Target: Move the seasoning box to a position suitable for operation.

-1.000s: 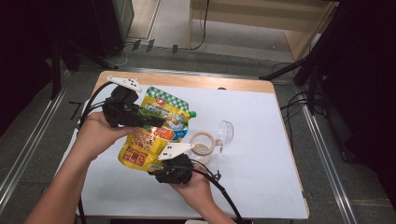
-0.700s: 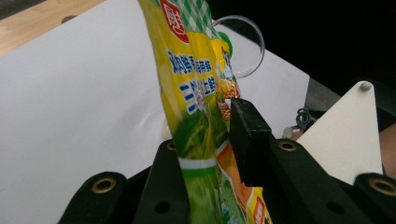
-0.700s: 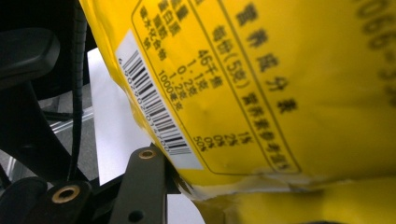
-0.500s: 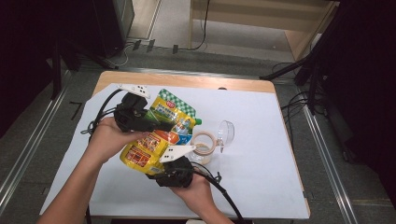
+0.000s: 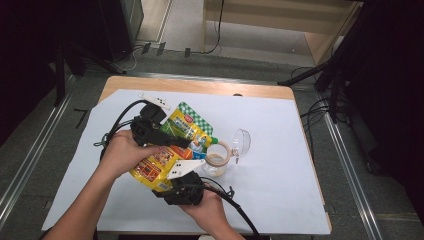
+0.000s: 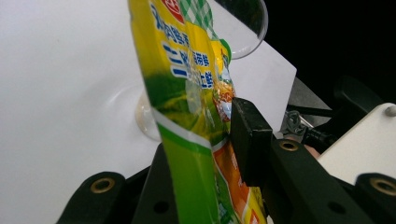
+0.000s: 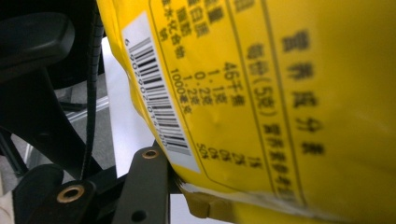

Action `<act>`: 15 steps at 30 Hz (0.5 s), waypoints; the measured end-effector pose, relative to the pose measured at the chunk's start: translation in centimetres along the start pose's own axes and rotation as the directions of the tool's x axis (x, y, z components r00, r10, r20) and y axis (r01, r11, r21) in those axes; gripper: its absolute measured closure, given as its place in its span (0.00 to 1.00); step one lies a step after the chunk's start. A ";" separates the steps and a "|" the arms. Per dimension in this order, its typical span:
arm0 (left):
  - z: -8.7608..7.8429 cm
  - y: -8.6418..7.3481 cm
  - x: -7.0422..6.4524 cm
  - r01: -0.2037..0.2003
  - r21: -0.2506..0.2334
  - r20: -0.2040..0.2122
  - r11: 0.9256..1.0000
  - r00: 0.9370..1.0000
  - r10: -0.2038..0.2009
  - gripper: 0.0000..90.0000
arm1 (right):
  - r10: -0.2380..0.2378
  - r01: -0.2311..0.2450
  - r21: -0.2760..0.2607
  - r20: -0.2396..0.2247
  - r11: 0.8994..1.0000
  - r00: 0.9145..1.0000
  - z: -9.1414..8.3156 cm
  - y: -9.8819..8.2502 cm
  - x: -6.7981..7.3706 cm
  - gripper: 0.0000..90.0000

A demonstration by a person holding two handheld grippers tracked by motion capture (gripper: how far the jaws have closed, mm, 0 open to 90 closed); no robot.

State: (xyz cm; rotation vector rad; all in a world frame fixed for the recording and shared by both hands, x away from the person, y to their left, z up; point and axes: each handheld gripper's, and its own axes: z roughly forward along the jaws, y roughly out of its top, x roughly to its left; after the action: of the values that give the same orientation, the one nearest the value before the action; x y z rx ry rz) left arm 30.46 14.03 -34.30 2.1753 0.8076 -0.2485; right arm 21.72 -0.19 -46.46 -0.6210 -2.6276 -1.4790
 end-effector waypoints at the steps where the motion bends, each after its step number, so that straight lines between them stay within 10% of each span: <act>1: 0.1 0.0 0.0 0.005 0.002 0.006 1.000 1.000 -0.005 0.86 | 0.002 -0.002 0.003 -0.004 1.000 1.000 0.0 0.0 0.0 0.75; 15: 0.8 0.1 1.0 0.058 0.054 0.032 0.997 0.998 -0.060 0.83 | 0.017 -0.016 0.010 -0.036 1.000 0.999 0.3 -0.3 0.1 0.75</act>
State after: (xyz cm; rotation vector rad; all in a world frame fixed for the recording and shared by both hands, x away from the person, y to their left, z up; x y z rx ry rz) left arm 31.34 13.88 -35.22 2.1929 0.8563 -0.3386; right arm 21.60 -0.08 -46.82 -0.6083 -2.5950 -1.4582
